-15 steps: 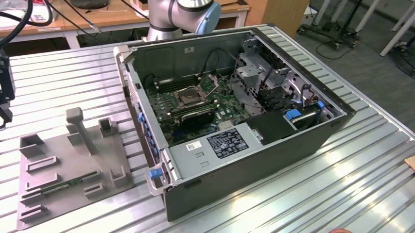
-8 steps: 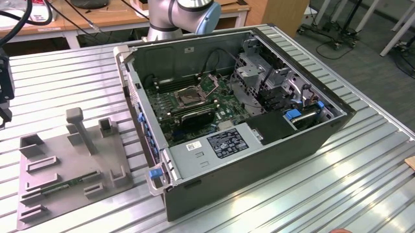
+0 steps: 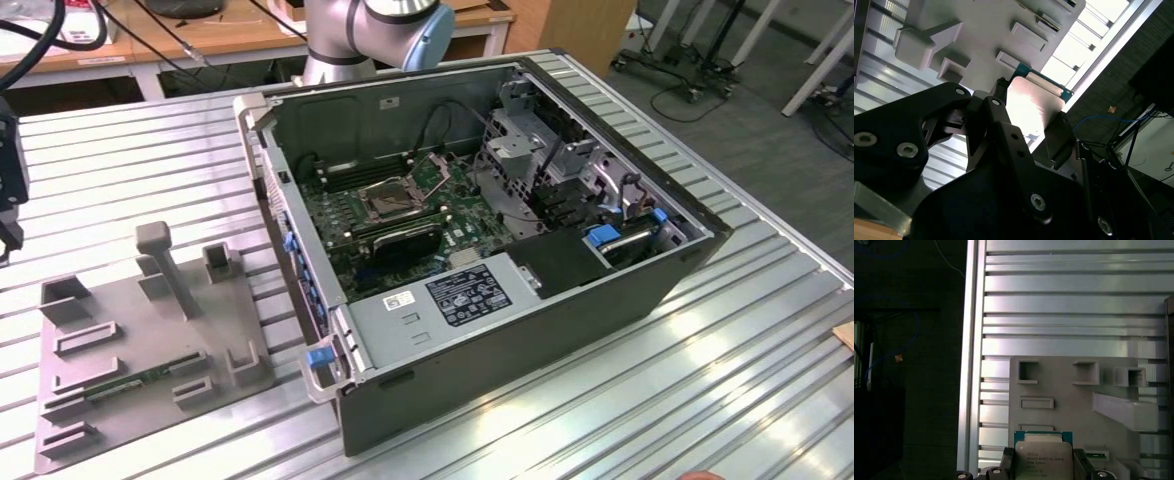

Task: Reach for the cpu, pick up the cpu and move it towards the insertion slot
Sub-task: 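Pick up the cpu and move it towards the insertion slot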

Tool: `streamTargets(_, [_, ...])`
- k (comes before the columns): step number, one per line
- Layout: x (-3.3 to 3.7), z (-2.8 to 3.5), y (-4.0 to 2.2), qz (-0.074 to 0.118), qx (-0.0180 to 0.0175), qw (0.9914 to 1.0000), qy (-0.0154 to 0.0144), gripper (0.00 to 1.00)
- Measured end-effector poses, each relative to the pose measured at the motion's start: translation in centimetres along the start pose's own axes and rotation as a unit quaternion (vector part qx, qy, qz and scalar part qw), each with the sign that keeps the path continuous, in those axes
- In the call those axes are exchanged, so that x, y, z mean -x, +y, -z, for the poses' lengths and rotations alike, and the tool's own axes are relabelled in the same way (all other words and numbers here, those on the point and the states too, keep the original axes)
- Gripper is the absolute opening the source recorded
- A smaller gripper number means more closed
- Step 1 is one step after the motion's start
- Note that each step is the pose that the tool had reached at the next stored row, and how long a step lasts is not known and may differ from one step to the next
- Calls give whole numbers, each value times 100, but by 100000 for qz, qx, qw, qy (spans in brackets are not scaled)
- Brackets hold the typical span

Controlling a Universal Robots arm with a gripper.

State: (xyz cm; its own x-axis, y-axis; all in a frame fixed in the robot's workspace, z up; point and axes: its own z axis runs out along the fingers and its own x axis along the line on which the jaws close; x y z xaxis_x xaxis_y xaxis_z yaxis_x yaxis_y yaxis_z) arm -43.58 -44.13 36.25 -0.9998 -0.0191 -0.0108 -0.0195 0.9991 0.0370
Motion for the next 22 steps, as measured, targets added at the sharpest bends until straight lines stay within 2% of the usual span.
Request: streamTargets(22, [31,1,0,0,5,100000,-9,54])
